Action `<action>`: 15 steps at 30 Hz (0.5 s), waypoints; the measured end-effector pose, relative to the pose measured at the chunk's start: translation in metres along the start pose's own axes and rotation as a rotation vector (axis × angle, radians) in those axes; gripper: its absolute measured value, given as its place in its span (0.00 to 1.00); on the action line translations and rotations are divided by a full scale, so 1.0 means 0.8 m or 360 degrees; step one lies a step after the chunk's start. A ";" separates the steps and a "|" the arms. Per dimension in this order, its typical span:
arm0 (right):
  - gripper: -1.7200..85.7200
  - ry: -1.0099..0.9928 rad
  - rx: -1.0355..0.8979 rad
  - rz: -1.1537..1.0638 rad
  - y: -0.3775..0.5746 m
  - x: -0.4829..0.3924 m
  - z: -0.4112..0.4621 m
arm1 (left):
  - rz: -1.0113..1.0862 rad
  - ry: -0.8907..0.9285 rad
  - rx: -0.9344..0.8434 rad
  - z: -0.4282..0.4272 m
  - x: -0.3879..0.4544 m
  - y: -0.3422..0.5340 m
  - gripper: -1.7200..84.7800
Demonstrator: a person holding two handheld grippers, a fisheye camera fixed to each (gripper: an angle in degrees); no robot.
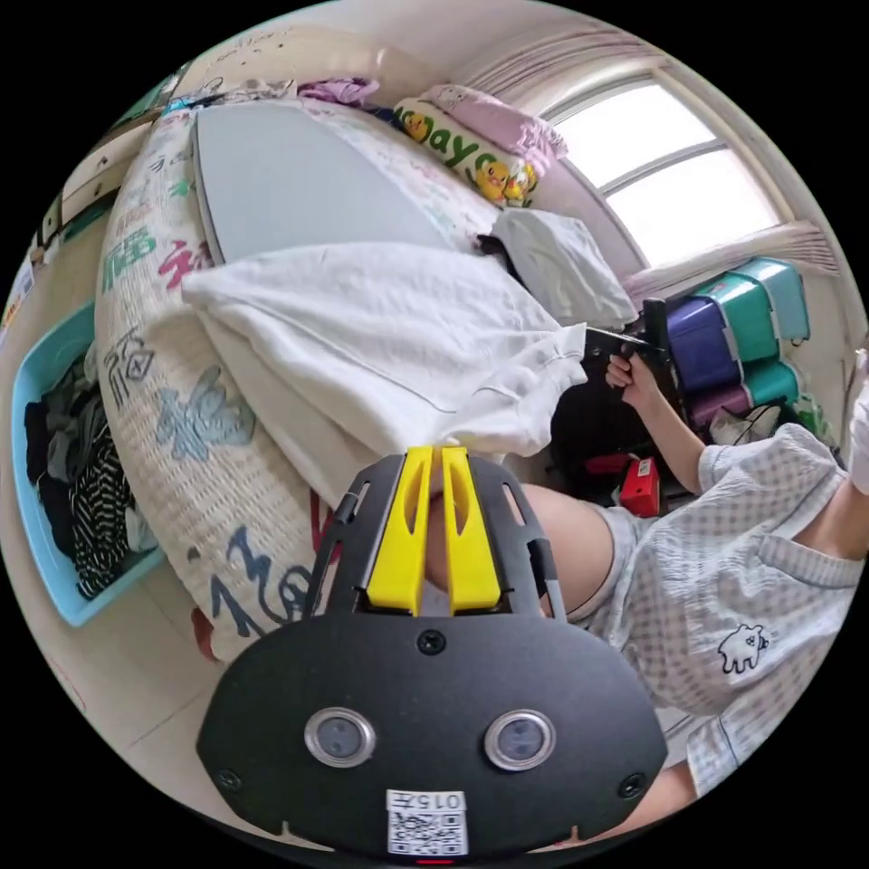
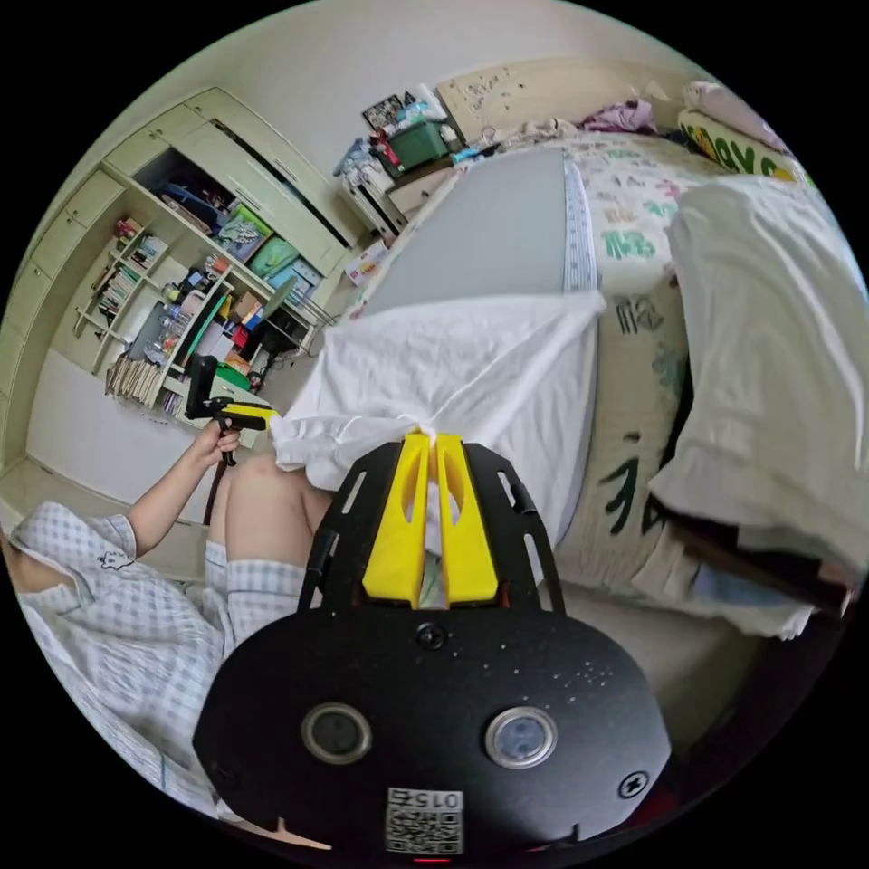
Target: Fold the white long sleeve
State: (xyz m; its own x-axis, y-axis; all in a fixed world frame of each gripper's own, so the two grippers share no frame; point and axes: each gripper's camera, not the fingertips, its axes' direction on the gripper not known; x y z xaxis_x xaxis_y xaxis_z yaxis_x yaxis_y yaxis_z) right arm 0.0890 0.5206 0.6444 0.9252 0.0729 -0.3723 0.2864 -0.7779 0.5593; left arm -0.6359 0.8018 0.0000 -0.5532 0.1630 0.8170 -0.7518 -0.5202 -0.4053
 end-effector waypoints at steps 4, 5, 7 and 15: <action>0.01 0.0032 -0.0006 -0.0007 0.045 -0.009 -0.008 | -0.0012 -0.0084 -0.0007 -0.007 0.027 0.020 0.02; 0.02 0.0045 0.0000 -0.0040 0.049 -0.014 -0.017 | 0.0003 -0.0136 -0.0031 -0.010 0.036 0.021 0.02; 0.02 0.0086 -0.0036 -0.0078 0.054 -0.015 -0.021 | -0.0010 -0.0206 -0.0097 -0.007 0.043 0.021 0.03; 0.08 0.0017 -0.0150 0.0044 0.083 0.029 -0.024 | -0.0212 -0.0192 -0.0232 0.017 0.016 0.055 0.08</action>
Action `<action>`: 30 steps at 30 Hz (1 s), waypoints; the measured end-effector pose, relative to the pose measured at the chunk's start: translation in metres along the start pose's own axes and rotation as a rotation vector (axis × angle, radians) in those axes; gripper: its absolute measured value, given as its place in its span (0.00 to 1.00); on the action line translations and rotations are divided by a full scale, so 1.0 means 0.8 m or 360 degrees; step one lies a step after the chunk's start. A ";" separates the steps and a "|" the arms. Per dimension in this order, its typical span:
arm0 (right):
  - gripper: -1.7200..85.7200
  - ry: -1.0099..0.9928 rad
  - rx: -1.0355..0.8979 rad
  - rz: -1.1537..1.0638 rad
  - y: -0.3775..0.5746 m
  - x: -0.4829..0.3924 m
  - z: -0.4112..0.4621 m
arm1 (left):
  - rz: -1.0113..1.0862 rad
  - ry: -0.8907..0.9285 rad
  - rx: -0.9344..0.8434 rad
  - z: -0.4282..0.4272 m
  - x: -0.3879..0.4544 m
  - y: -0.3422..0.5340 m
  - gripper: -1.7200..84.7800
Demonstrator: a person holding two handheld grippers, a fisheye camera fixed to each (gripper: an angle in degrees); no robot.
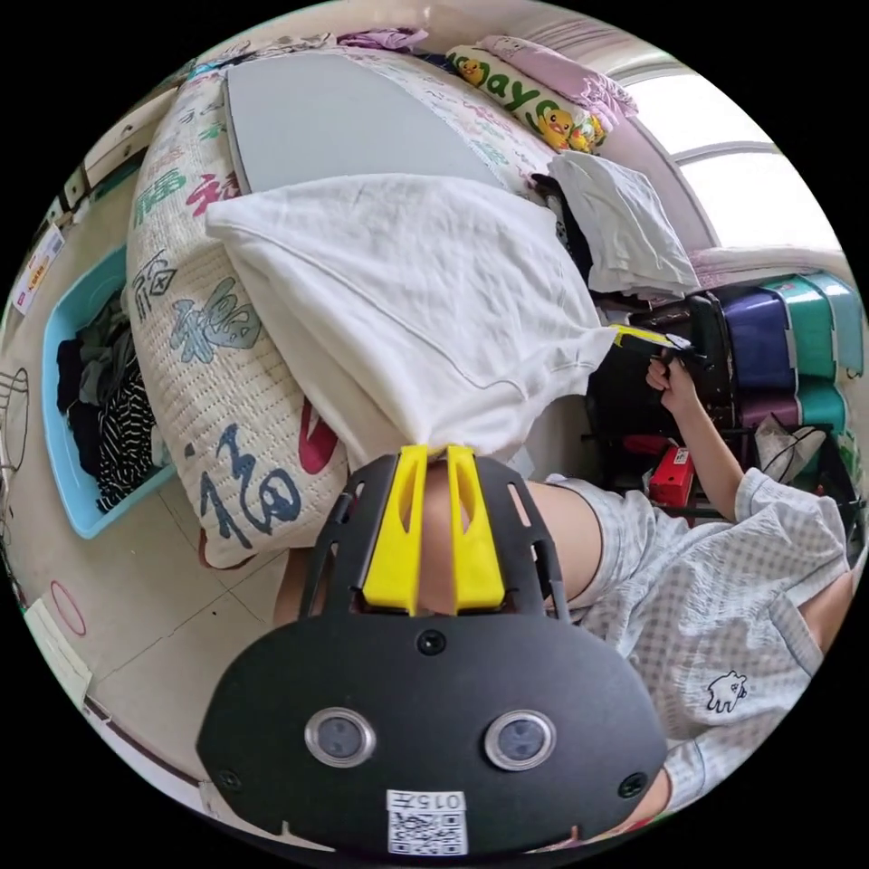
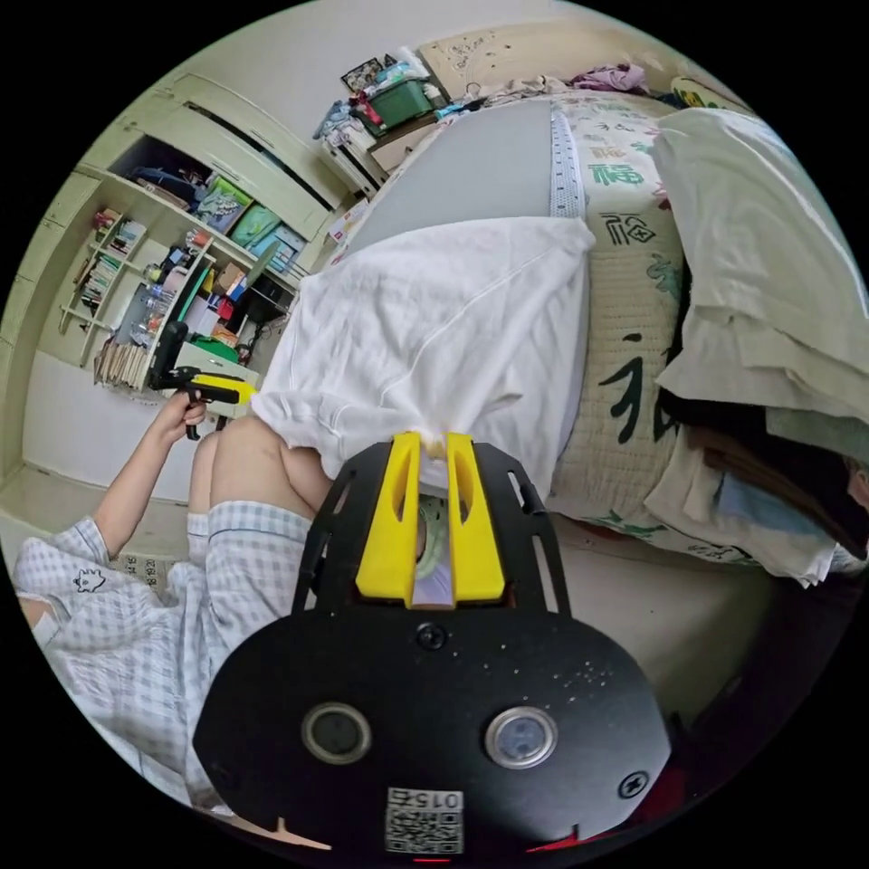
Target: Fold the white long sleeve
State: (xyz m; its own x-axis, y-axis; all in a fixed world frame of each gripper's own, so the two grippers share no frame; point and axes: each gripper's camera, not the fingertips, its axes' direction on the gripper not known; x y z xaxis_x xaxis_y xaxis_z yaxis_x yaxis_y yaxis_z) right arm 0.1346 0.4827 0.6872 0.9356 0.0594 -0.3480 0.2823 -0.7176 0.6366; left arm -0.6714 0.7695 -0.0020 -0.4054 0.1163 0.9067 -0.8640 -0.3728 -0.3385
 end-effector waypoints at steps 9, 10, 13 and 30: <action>0.11 -0.0060 0.0484 0.0341 -0.034 0.099 -0.097 | -0.0549 0.0410 0.0736 -0.060 -0.132 0.044 0.11; 0.13 -0.0027 0.0484 0.0352 -0.052 0.104 -0.096 | -0.0630 0.0418 0.0798 -0.057 -0.145 0.045 0.12; 0.18 -0.0055 0.0431 0.0403 -0.103 0.118 -0.078 | -0.0788 0.0481 0.0879 -0.036 -0.173 0.037 0.16; 0.09 -0.0123 0.0185 0.0741 -0.230 0.149 0.007 | -0.0641 0.0207 0.0671 0.046 -0.174 0.011 0.08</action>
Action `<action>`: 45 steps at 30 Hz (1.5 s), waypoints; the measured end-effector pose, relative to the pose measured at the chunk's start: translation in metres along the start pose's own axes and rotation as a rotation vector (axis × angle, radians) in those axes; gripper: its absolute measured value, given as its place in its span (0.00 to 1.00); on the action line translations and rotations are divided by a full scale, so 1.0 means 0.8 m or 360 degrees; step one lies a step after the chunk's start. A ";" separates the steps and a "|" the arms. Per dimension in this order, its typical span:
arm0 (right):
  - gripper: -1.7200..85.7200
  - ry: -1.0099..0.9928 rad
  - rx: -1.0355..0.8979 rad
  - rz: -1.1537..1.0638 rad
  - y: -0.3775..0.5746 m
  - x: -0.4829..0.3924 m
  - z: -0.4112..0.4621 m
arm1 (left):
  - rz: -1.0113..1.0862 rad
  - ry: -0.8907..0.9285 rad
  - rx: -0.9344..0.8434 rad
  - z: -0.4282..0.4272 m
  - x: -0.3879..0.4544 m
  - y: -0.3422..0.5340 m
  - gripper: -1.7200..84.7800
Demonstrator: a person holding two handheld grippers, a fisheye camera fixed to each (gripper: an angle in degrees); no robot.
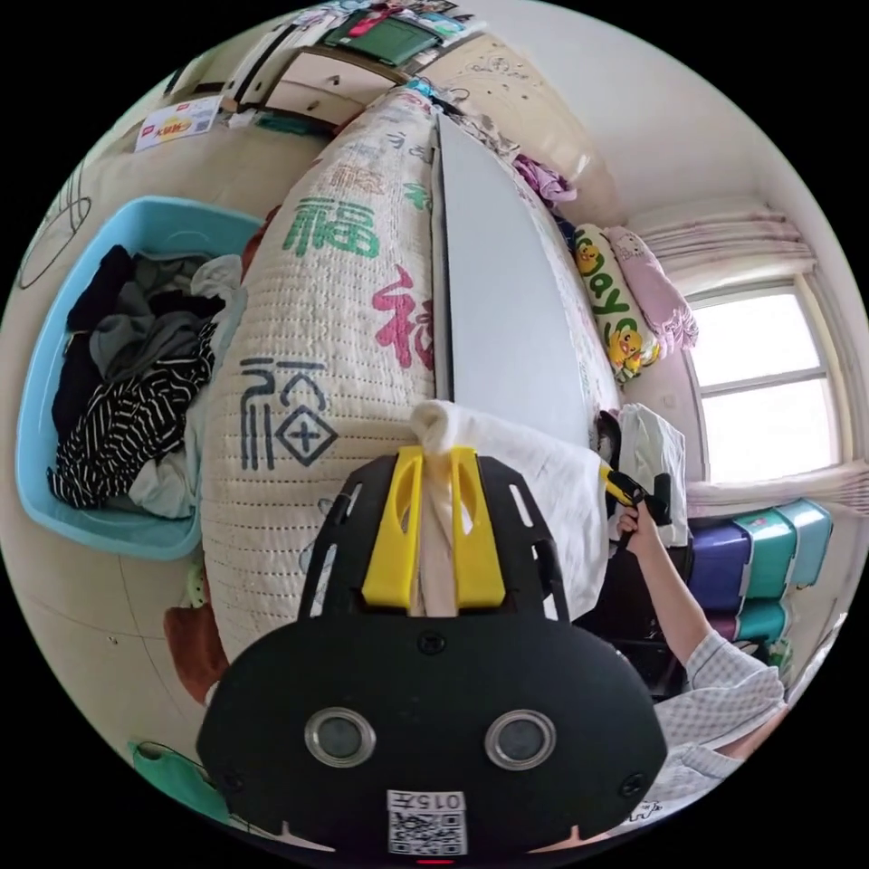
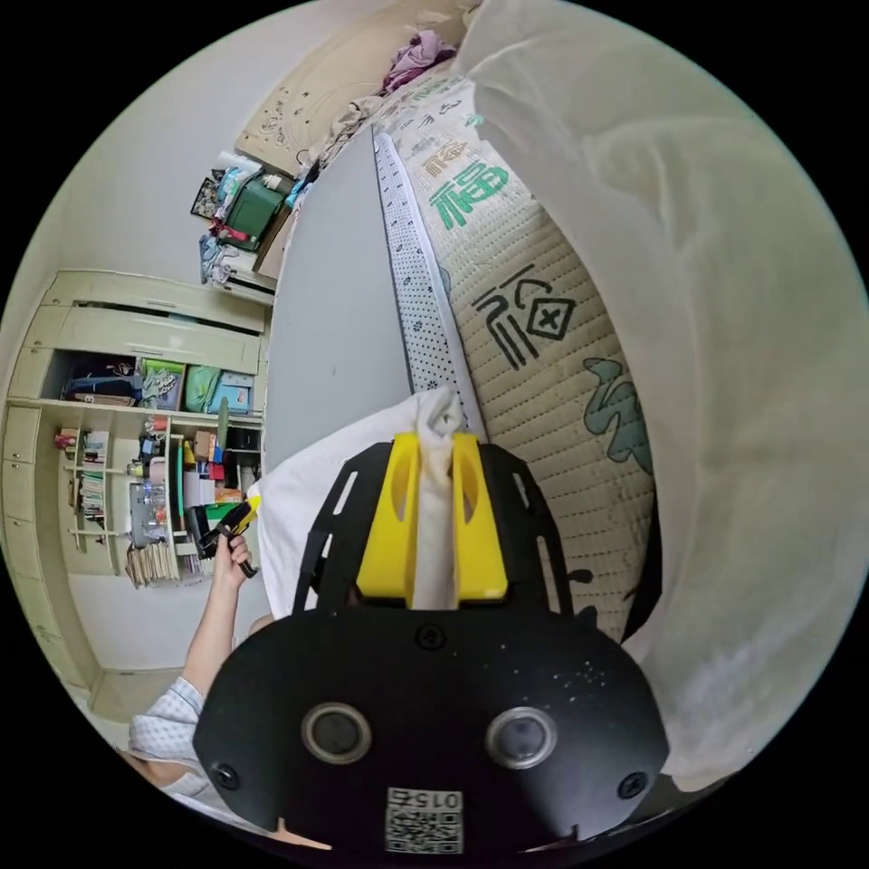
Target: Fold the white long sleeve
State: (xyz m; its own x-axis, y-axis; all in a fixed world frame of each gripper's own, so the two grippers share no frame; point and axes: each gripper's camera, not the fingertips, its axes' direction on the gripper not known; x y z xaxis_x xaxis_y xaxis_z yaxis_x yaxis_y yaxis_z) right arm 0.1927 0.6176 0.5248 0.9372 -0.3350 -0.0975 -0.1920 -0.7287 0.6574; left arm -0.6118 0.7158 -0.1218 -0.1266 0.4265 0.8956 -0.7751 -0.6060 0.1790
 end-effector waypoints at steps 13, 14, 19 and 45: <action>0.06 0.0243 0.0294 -0.0386 -0.030 -0.168 -0.087 | 0.0180 -0.0025 0.0292 -0.097 0.096 0.029 0.03; 0.07 0.0235 0.0308 -0.0378 -0.043 -0.179 -0.086 | 0.0167 -0.0034 0.0294 -0.098 0.102 0.025 0.03; 0.08 0.0265 0.0103 -0.0236 -0.087 -0.195 -0.032 | -0.0015 -0.0199 0.0198 -0.073 0.104 0.023 0.04; 0.01 0.1045 -0.0031 -0.0020 0.216 -0.475 0.166 | -0.0191 -0.0833 0.0319 0.053 0.460 0.383 0.02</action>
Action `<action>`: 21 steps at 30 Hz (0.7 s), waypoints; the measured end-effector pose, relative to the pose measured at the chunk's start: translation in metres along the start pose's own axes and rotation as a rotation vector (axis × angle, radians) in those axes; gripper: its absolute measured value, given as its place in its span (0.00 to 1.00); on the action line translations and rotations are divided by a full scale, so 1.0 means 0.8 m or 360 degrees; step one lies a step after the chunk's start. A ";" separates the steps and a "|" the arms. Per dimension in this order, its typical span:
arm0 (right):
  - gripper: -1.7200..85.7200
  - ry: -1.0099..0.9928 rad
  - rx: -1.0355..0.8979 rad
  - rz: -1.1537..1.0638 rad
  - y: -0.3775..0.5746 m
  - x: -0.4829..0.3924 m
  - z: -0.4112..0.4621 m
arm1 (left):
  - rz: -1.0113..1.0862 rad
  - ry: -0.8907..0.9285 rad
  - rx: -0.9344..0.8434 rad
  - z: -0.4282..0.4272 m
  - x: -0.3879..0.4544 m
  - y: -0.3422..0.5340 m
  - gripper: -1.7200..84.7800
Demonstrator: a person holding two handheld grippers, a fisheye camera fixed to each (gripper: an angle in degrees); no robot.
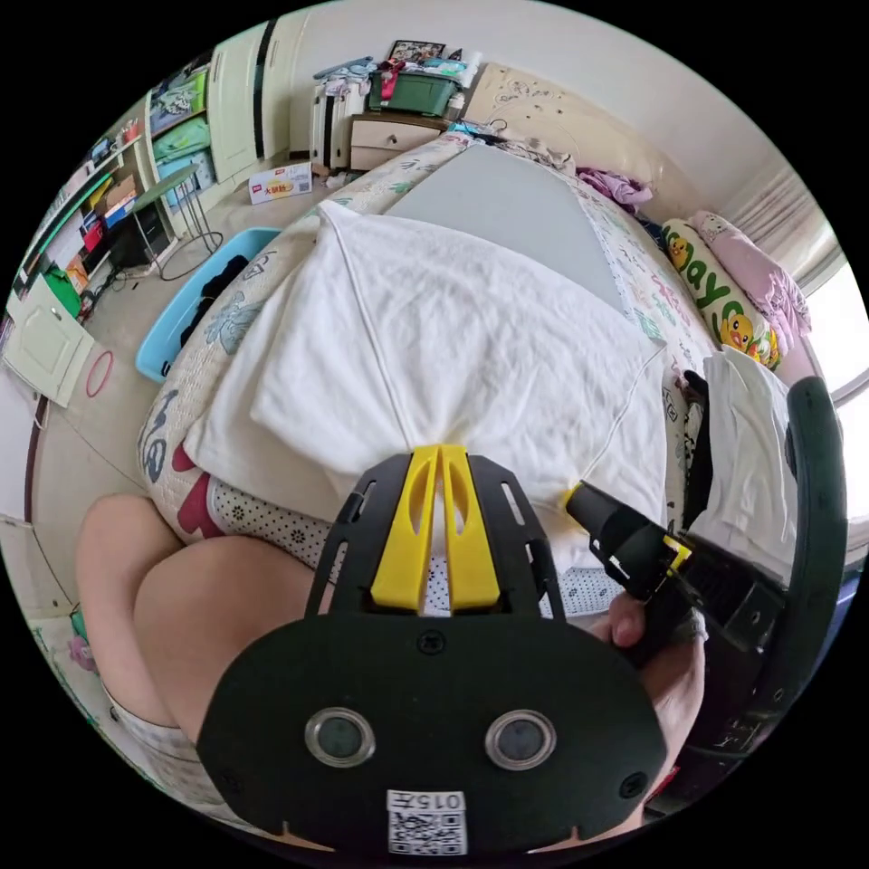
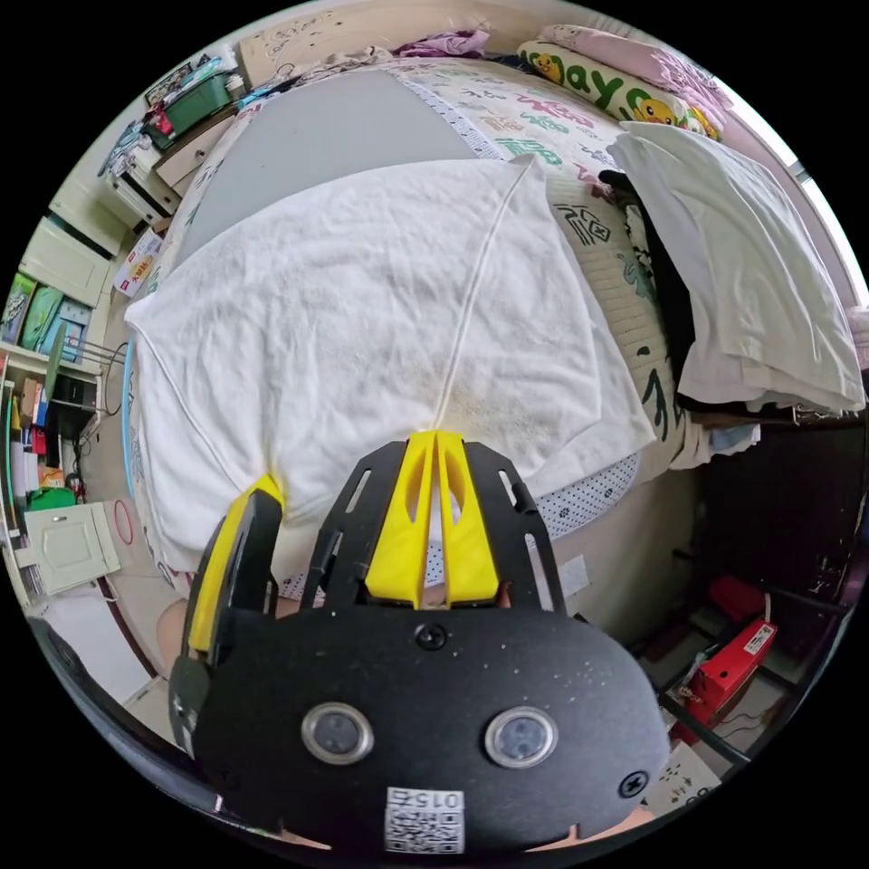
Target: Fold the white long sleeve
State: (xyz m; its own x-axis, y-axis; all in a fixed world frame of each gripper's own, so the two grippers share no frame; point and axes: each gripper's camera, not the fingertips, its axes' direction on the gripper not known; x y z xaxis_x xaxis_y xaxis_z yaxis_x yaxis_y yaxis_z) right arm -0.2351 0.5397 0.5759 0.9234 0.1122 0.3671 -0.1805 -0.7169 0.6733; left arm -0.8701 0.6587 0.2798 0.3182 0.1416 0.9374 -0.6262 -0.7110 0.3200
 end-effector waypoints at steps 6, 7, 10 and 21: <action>0.01 0.0071 0.0097 0.0107 0.013 -0.032 -0.012 | -0.0100 0.0021 -0.0003 -0.034 0.022 0.021 0.02; 0.01 0.0071 0.0107 0.0120 0.017 -0.035 -0.014 | -0.0105 -0.0010 -0.0019 -0.039 0.028 0.024 0.02; 0.01 -0.0009 0.0105 0.0166 0.018 -0.032 -0.019 | -0.0080 -0.0034 -0.0013 -0.061 0.048 0.035 0.02; 0.01 -0.0132 0.0218 0.0261 0.043 -0.033 -0.032 | -0.0004 -0.0181 0.0089 -0.105 0.103 0.060 0.02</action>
State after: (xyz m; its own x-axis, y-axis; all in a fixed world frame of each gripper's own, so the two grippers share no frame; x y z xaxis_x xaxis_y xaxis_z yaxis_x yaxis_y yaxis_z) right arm -0.2744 0.5298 0.6057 0.9113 -0.0662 0.4065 -0.2878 -0.8083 0.5136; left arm -0.9333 0.6940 0.3841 0.4008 0.0667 0.9137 -0.5853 -0.7486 0.3114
